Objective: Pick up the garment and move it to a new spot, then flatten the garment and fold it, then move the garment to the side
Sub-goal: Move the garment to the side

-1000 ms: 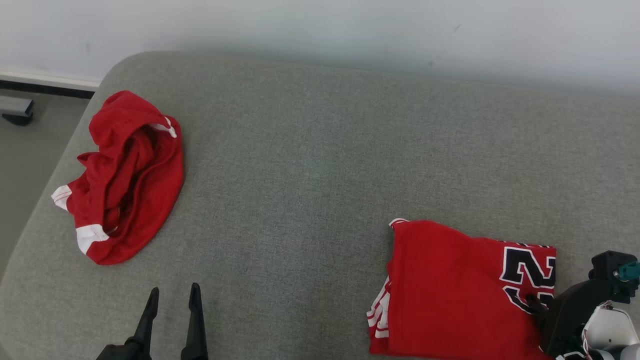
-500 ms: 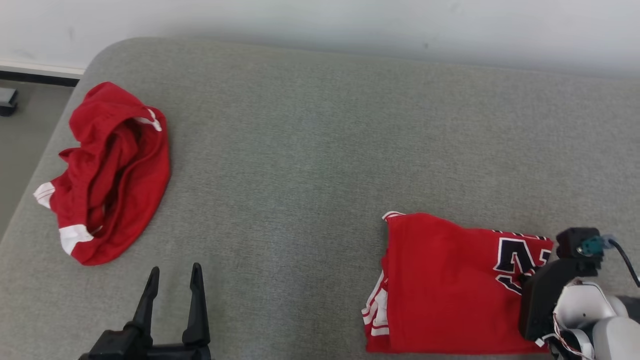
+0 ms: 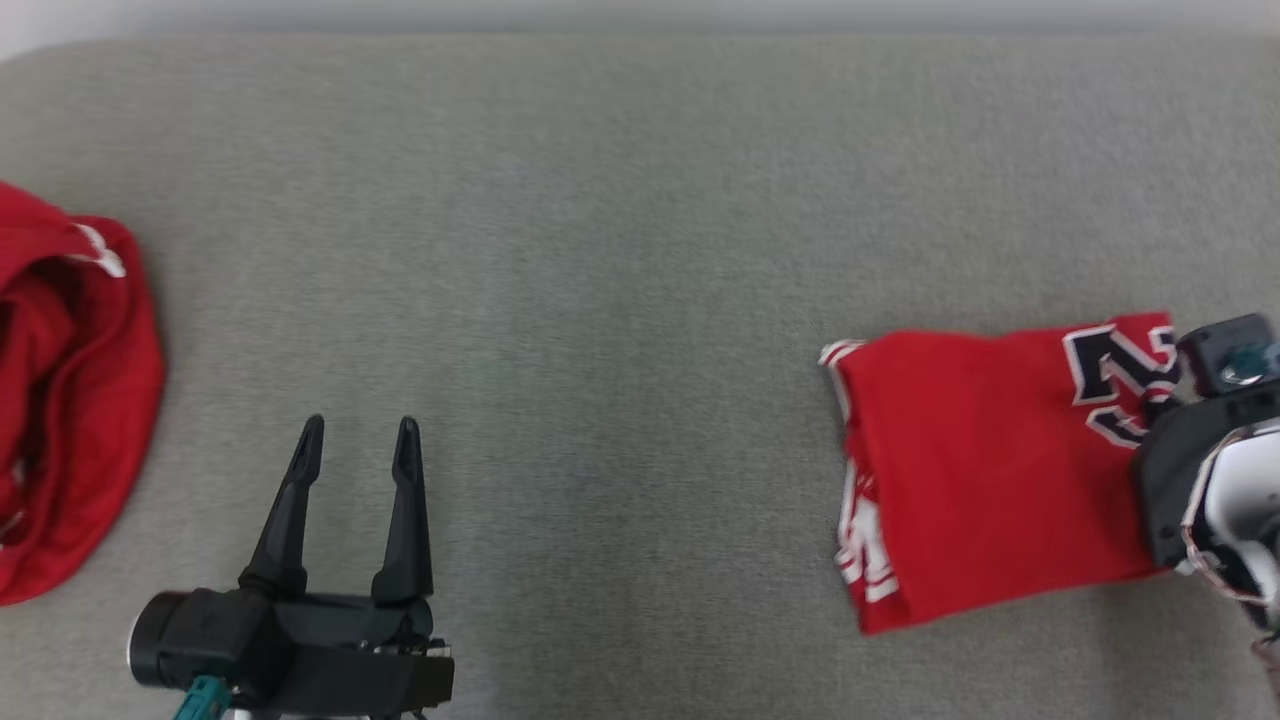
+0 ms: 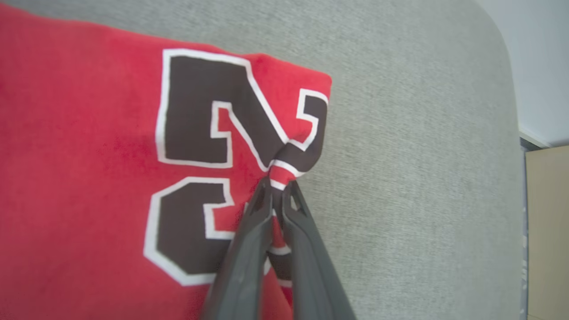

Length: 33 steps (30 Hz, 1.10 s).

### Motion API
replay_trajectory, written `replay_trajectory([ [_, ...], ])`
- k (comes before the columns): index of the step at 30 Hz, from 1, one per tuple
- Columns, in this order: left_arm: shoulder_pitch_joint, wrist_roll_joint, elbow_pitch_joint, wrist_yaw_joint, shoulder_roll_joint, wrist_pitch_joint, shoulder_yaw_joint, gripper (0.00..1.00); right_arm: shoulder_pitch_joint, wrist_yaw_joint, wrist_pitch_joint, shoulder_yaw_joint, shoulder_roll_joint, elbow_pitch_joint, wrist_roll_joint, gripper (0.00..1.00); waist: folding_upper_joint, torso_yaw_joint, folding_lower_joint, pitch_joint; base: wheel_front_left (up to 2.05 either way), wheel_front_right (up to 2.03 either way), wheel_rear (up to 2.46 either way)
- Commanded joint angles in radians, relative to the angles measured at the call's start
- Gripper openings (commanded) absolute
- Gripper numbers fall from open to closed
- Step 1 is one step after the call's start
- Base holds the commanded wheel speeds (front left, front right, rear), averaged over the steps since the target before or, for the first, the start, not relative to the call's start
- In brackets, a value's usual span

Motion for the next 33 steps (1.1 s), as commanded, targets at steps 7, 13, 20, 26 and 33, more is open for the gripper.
replay_trajectory([
  [7, -0.062, 0.070, -0.071, -0.025, 0.000, -0.003, -0.024, 1.00, -0.072, -0.003, -0.114, -0.084, -0.107, 0.082, -0.072, 0.00, -0.0003, -0.144, -0.0003, 0.171, 0.00, 0.00, 0.00],
  [13, -0.079, 0.099, -0.119, -0.030, 0.016, -0.003, -0.039, 1.00, -0.107, -0.003, -0.184, -0.156, -0.151, 0.151, -0.137, 0.00, -0.0003, -0.166, -0.0003, 0.219, 0.00, 0.00, 0.00],
  [20, -0.090, 0.121, -0.204, -0.032, 0.051, -0.003, -0.060, 1.00, -0.160, -0.003, -0.308, -0.239, -0.196, 0.210, -0.207, 0.00, -0.0003, -0.187, -0.0003, 0.265, 0.00, 0.00, 0.00],
  [26, -0.100, 0.145, -0.265, -0.033, 0.097, -0.003, -0.111, 1.00, -0.215, -0.003, -0.418, -0.252, -0.185, 0.233, -0.272, 0.00, -0.0003, -0.230, -0.0003, 0.298, 0.00, 0.00, 0.00],
  [33, -0.098, 0.151, -0.286, -0.033, 0.141, -0.003, -0.199, 1.00, -0.290, -0.003, -0.527, -0.228, -0.130, 0.222, -0.328, 0.00, -0.0003, -0.293, -0.0003, 0.325, 0.00, 0.00, 0.00],
])
